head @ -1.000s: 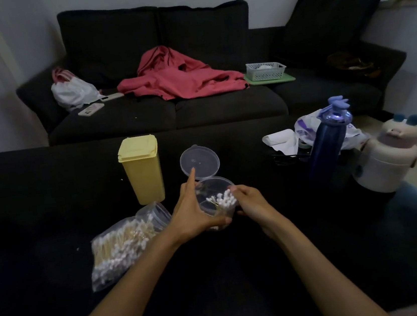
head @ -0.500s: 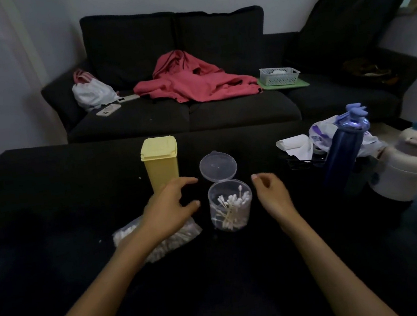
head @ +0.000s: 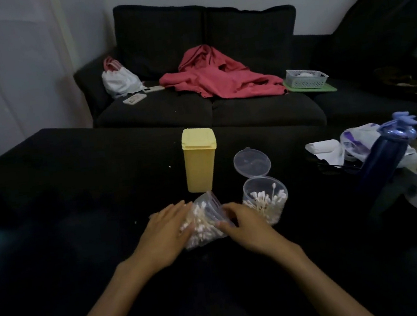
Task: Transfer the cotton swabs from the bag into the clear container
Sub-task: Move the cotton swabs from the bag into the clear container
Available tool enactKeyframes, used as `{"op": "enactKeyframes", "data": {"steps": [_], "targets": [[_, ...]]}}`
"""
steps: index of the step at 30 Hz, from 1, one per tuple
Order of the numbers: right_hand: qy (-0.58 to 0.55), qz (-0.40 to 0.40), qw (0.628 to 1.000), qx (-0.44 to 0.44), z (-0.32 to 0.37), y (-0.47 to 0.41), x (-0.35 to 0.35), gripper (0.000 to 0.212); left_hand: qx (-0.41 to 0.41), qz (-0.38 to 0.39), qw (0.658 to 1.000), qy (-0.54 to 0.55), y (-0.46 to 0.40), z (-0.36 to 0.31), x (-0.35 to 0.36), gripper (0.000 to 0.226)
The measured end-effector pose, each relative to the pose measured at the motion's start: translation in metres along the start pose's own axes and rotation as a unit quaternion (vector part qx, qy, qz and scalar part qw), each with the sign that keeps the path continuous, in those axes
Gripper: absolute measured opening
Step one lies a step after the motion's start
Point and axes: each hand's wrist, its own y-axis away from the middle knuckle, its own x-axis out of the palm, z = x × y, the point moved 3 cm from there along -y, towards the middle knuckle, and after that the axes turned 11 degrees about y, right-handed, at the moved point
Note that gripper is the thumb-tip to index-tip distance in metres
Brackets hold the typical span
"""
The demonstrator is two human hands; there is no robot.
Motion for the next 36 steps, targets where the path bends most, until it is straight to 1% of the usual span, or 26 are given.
{"op": "enactKeyframes", "data": {"steps": [1, 3, 5, 6, 8, 11, 13, 15, 16, 19, 21, 23, 26, 29, 34, 36], "targets": [[-0.014, 0.008, 1.000, -0.004, -0.001, -0.001, 0.000, 0.032, 0.007, 0.015, 1.000, 0.000, 0.000, 0.003, 0.001, 0.056], [-0.094, 0.037, 0.995, 0.008, -0.005, -0.002, -0.005, 0.018, 0.014, 0.035, 0.998, 0.052, 0.000, 0.006, -0.003, 0.055], [-0.168, 0.067, 0.983, 0.031, -0.009, -0.003, -0.013, 0.020, 0.011, 0.055, 0.990, 0.129, -0.001, 0.009, -0.007, 0.057], [-0.188, 0.077, 0.978, 0.043, -0.012, -0.004, -0.016, 0.022, 0.011, 0.066, 0.987, 0.144, -0.002, 0.008, -0.010, 0.060], [-0.176, 0.110, 0.977, 0.051, -0.017, -0.003, -0.011, 0.022, 0.009, 0.087, 0.985, 0.146, -0.002, 0.007, -0.011, 0.069], [-0.102, 0.131, 0.984, 0.057, -0.019, -0.001, 0.007, 0.014, -0.008, 0.091, 0.984, 0.153, -0.003, 0.007, -0.011, 0.081], [-0.075, 0.134, 0.985, 0.080, -0.018, 0.000, 0.018, 0.022, -0.019, 0.088, 0.988, 0.126, -0.003, 0.005, -0.009, 0.086], [-0.035, 0.128, 0.988, 0.082, -0.012, 0.001, 0.023, 0.036, -0.022, 0.072, 0.994, 0.078, -0.003, 0.004, -0.008, 0.086], [-0.027, 0.130, 0.988, 0.082, -0.009, 0.000, 0.026, 0.038, -0.022, 0.060, 0.996, 0.057, -0.002, 0.002, -0.008, 0.084], [-0.034, 0.148, 0.985, 0.082, -0.002, 0.000, 0.030, 0.036, -0.029, 0.038, 0.998, 0.036, -0.002, 0.000, -0.006, 0.081], [-0.066, 0.165, 0.980, 0.087, -0.001, 0.001, 0.031, 0.038, -0.037, 0.038, 0.998, 0.039, -0.002, 0.000, -0.004, 0.081], [-0.105, 0.169, 0.976, 0.088, 0.001, 0.002, 0.030, 0.040, -0.049, 0.041, 0.996, 0.055, -0.001, 0.000, -0.003, 0.081], [-0.164, 0.168, 0.967, 0.094, 0.002, 0.004, 0.025, 0.038, -0.066, 0.032, 0.993, 0.089, -0.001, 0.001, -0.002, 0.080], [-0.167, 0.188, 0.963, 0.102, 0.001, 0.004, 0.021, 0.034, -0.082, 0.016, 0.988, 0.130, 0.000, 0.001, 0.000, 0.076], [-0.165, 0.209, 0.958, 0.109, 0.003, 0.003, 0.021, 0.032, -0.069, -0.053, 0.988, 0.131, 0.006, -0.005, 0.004, 0.063], [-0.165, 0.213, 0.957, 0.108, 0.004, 0.003, 0.021, 0.029, -0.057, -0.042, 0.988, 0.135, 0.006, -0.006, 0.004, 0.064]]}}
